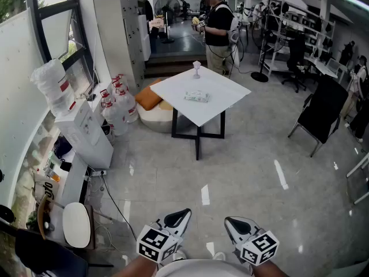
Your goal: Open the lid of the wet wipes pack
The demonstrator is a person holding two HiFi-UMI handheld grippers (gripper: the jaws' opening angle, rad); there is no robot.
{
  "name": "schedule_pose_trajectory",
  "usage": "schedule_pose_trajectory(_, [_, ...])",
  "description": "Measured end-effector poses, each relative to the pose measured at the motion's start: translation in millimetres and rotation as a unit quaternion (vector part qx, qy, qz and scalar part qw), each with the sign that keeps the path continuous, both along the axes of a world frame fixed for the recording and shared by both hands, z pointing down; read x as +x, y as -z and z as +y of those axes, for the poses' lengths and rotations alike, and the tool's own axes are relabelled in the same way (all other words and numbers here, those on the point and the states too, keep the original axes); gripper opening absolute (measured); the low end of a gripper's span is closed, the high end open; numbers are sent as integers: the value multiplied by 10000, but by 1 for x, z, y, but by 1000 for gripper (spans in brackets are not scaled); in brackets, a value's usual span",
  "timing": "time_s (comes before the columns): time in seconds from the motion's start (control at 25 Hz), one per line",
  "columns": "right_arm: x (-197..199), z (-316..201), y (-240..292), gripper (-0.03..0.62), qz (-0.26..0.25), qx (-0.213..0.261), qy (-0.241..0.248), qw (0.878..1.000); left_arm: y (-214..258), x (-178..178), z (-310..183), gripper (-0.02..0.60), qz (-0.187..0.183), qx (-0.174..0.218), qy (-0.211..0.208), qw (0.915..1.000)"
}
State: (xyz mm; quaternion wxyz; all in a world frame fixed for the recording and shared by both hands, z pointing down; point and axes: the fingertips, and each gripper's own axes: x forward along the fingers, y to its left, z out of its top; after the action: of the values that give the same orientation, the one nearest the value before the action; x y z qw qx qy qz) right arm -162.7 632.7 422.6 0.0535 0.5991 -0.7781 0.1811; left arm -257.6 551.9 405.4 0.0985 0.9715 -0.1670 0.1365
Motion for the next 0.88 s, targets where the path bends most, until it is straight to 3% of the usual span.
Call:
schedule_pose_trajectory(0.36, [-6,-9,1,5,35,-7,-58,10000,0,-2,-8,9,2,-3,-116,9999])
schedule_pose_trajectory(0.6, [-19,-19,-3,6,-232,-73,-133,9996,-4,-13,-19,9,27,-42,-164,9999])
schedule_pose_trajectory(0.88, [-38,-33,-5,6,-43,-28,-246,9997,-10,-35,-30,9,74,-110,-190,9997])
